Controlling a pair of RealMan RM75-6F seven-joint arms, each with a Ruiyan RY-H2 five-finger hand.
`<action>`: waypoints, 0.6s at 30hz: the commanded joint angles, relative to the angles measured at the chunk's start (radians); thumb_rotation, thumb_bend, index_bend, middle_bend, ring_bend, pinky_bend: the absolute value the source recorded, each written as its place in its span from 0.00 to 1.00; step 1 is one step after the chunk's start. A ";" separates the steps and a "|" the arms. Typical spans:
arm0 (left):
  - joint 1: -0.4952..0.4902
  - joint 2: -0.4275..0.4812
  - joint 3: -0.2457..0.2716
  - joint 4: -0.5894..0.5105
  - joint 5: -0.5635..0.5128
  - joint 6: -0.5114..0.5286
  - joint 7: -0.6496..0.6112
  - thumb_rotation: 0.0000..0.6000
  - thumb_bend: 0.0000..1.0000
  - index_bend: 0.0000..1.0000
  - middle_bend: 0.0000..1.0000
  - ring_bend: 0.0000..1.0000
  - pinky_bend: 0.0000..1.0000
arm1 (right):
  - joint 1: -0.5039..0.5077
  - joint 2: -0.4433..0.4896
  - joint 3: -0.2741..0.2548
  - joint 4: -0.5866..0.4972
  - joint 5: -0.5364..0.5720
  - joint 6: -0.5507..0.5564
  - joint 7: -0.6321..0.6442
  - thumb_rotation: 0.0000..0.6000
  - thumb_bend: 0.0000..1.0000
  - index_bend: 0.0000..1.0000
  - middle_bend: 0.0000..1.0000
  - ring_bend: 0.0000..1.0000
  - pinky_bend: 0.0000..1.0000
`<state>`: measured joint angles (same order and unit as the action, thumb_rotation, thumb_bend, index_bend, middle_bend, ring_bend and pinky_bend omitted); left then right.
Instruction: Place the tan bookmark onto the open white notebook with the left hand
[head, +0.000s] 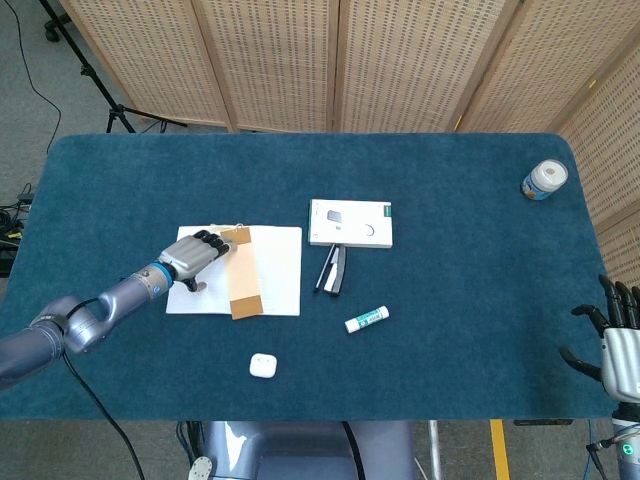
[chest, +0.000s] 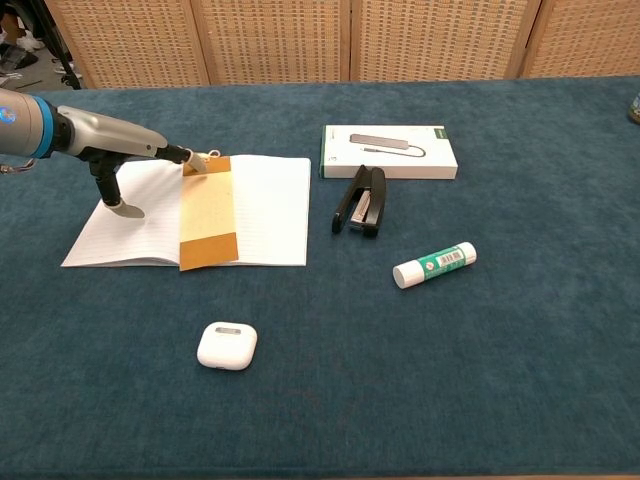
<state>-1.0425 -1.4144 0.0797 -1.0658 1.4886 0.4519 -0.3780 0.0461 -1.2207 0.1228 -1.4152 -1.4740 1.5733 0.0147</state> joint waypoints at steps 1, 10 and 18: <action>0.000 -0.011 -0.009 0.012 -0.005 0.004 0.011 1.00 0.34 0.02 0.06 0.00 0.06 | 0.000 0.001 0.001 0.000 0.001 0.000 0.002 1.00 0.13 0.38 0.06 0.00 0.00; -0.007 -0.043 -0.029 0.045 -0.012 0.005 0.051 1.00 0.35 0.02 0.06 0.00 0.06 | -0.002 0.001 0.004 0.001 0.004 0.003 0.006 1.00 0.13 0.38 0.06 0.00 0.00; -0.015 0.021 -0.041 -0.042 -0.011 0.001 0.026 1.00 0.35 0.03 0.06 0.00 0.06 | 0.000 -0.004 0.005 0.009 0.006 0.000 0.008 1.00 0.13 0.38 0.06 0.00 0.00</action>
<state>-1.0525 -1.4151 0.0407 -1.0844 1.4754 0.4592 -0.3458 0.0458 -1.2241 0.1277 -1.4062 -1.4681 1.5738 0.0225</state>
